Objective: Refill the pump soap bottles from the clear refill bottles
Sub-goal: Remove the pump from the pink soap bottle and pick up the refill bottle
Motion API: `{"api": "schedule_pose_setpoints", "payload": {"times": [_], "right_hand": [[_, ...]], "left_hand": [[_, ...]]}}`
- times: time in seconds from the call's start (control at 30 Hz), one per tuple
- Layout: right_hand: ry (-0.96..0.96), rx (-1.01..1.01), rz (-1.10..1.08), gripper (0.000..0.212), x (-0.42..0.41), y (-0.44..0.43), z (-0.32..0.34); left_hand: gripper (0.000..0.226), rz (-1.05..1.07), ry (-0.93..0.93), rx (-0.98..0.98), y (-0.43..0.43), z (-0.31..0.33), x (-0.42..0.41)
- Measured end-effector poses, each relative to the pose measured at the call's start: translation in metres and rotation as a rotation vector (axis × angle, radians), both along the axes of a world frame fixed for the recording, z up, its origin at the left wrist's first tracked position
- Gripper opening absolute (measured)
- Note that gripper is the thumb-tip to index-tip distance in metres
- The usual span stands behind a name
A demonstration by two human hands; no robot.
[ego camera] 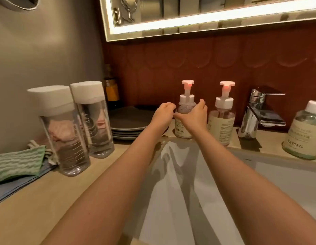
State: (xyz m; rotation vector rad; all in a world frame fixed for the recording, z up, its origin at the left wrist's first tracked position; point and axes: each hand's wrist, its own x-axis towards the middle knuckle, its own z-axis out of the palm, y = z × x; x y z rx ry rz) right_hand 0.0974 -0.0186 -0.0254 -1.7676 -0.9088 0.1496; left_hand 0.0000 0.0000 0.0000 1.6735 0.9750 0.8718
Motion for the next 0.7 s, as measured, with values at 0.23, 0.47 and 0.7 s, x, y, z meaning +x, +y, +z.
{"api": "schedule_pose_setpoints", "payload": {"times": [0.23,0.47,0.7], "right_hand": [[0.055,-0.016,-0.039,0.106,0.010,0.012,-0.008],[0.035,-0.029,-0.012,0.093,0.006,0.013,-0.005],[0.069,0.003,0.087,0.078,-0.017,-0.013,-0.004]], "left_hand": [[0.031,-0.082,0.021,-0.017,0.002,-0.009,0.009],[0.039,-0.051,0.048,0.000,-0.007,0.001,0.001],[0.049,0.026,0.067,0.146,-0.023,0.007,-0.031]]}}
